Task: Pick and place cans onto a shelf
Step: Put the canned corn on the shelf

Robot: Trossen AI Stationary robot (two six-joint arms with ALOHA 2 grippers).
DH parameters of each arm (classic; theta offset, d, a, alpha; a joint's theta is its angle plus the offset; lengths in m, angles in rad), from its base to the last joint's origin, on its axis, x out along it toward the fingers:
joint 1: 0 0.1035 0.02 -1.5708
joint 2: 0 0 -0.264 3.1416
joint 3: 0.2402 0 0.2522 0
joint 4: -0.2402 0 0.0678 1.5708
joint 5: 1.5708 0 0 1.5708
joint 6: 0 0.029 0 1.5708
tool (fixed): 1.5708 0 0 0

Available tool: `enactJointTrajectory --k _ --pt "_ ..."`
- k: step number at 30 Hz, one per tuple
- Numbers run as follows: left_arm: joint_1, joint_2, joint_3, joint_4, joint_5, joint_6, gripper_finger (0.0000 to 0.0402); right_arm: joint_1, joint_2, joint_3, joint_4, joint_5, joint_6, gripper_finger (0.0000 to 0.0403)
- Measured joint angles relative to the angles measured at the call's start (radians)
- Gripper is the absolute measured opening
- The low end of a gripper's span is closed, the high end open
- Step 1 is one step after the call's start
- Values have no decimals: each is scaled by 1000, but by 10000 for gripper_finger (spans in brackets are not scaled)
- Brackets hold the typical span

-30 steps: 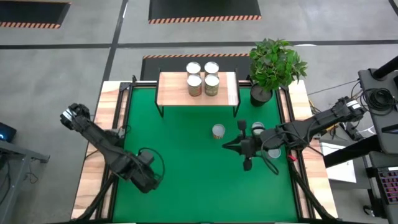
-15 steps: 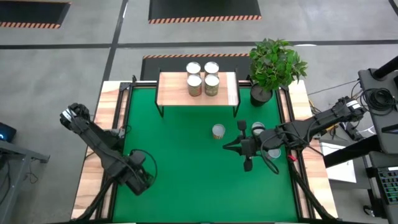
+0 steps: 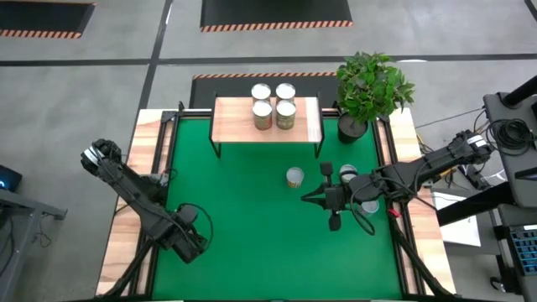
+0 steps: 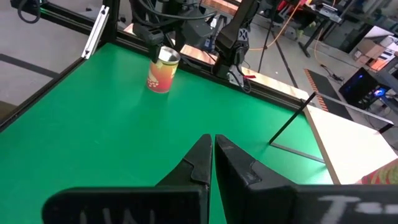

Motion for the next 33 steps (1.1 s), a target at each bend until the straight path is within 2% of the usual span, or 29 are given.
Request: enactJointTrajectory --k 4,10,14,17,20,23,27,33 --pt "0 0 -9 13 0 0 351 0 0 0 0 0 -1 9" --pt "1 0 -9 13 1 8 298 0 0 0 0 0 -8 9" --pt "4 2 12 18 1 20 298 0 0 0 0 1 -8 9" --pt "22 2 65 18 -3 66 315 0 0 0 0 1 -8 9" --pt "63 6 144 16 -74 139 325 0 0 0 0 4 -9 9" --pt "130 22 248 16 -171 288 322 0 0 0 0 4 -9 9" --pt "263 61 421 -2 -285 582 314 0 0 0 0 4 -10 9" --pt "495 175 726 -160 -347 1033 312 0 0 0 -1 4 -10 9"
